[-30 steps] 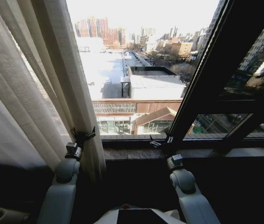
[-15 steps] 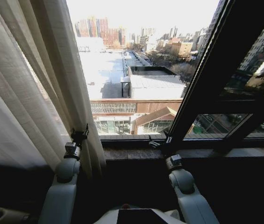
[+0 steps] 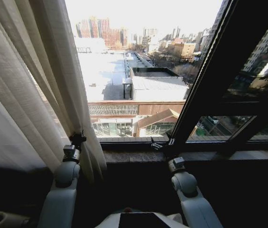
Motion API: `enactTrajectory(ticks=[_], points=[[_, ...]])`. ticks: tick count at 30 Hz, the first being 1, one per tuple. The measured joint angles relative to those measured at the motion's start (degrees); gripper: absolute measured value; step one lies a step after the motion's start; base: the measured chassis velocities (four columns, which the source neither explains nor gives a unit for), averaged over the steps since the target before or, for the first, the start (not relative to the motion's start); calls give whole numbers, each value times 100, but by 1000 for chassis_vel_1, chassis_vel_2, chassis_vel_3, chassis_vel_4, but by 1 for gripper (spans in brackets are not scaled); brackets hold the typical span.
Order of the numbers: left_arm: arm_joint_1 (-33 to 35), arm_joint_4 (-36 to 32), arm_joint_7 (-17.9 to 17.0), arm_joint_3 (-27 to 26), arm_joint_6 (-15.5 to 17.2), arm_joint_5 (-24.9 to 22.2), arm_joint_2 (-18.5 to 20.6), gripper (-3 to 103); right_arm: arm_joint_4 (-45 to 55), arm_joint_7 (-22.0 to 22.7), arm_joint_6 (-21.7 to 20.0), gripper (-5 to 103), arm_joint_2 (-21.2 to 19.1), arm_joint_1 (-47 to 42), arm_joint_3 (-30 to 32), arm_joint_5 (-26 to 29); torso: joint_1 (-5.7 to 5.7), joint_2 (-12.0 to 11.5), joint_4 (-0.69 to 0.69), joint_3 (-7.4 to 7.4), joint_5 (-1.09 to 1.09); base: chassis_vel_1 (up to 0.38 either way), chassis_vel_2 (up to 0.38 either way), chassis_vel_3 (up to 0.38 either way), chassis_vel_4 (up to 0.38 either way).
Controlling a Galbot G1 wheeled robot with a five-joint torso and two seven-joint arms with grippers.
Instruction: Open the curtains by pulling them apart, changing their state from closed to fully open.
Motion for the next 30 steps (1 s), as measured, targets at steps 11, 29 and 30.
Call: enactTrajectory(ticks=[11,29,30], points=[[-259,-205,-1950,-313,520,-433,-139,0,2,2,5,100,0,-6,1,2,0,0,0,0,0,0,0,0,0],[-532,523,-3156,-2612,782,-1510,495,0,-61,-5,8,100,-64,24,-2,20,0,0,0,0,0,0,0,0,0],[-570,706,-3161,-2833,774,-1571,616,0,-71,-6,8,100,-75,26,2,22,0,1,0,0,-1,0,0,0,0]])
